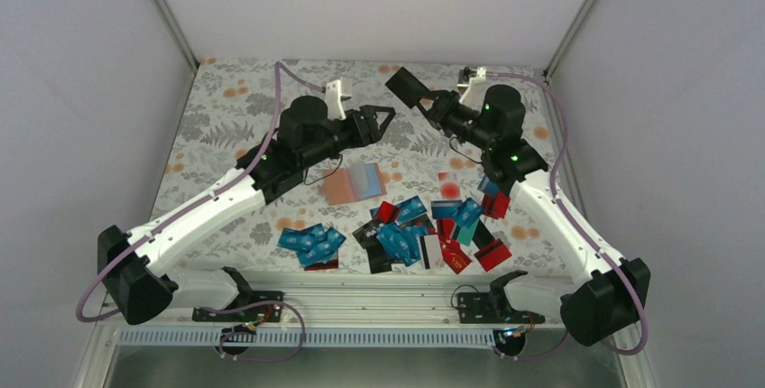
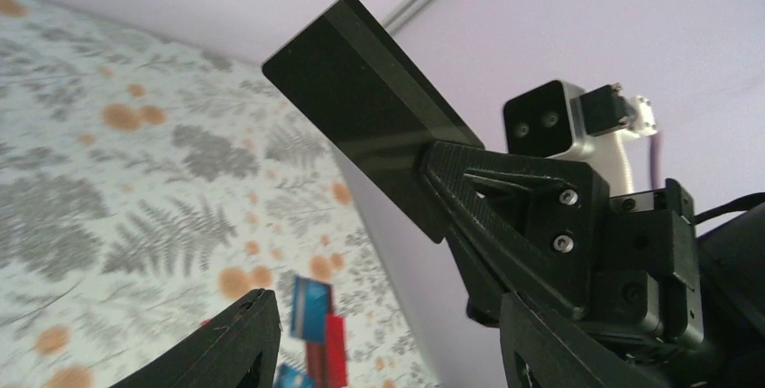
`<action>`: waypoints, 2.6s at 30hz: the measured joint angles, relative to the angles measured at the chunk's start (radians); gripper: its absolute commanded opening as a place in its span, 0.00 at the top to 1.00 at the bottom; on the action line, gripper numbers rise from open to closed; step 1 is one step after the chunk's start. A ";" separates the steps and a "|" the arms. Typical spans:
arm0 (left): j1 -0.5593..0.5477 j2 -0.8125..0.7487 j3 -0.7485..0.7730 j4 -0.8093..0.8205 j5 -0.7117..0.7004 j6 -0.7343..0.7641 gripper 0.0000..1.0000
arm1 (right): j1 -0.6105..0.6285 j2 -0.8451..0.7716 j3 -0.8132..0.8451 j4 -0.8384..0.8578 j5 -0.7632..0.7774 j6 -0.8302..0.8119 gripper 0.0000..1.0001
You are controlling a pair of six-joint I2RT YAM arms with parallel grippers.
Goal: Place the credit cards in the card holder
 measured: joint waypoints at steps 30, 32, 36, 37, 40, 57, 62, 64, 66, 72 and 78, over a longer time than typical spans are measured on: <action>0.101 0.147 -0.032 0.558 0.274 -0.174 0.72 | -0.011 -0.026 -0.021 0.287 -0.115 0.197 0.96; 0.102 0.156 -0.032 0.569 0.281 -0.179 0.73 | -0.012 -0.027 -0.032 0.291 -0.116 0.203 0.96; 0.103 0.171 -0.032 0.585 0.290 -0.183 0.73 | -0.013 -0.027 -0.048 0.302 -0.117 0.215 0.96; 0.103 0.174 -0.032 0.591 0.293 -0.184 0.73 | -0.014 -0.027 -0.050 0.304 -0.119 0.216 0.96; 0.105 0.182 -0.032 0.605 0.303 -0.187 0.75 | -0.014 -0.028 -0.052 0.305 -0.121 0.218 0.96; 0.106 0.189 -0.028 0.620 0.329 -0.203 0.98 | -0.014 -0.046 -0.098 0.322 -0.134 0.221 0.85; 0.113 0.190 -0.026 0.583 0.332 -0.193 0.98 | -0.018 -0.060 -0.085 0.208 -0.138 0.139 0.53; 0.127 0.189 -0.022 0.505 0.323 -0.169 0.98 | -0.024 -0.065 -0.078 0.131 -0.134 0.084 0.47; 0.145 0.189 -0.006 0.387 0.305 -0.126 0.98 | -0.039 -0.068 -0.077 0.039 -0.127 0.021 0.43; 0.178 0.308 0.153 0.016 0.283 0.040 0.97 | -0.084 -0.068 -0.130 -0.175 -0.092 -0.140 0.39; 0.180 0.508 0.241 -0.259 0.281 0.182 0.98 | -0.095 -0.067 -0.201 -0.303 -0.072 -0.243 0.39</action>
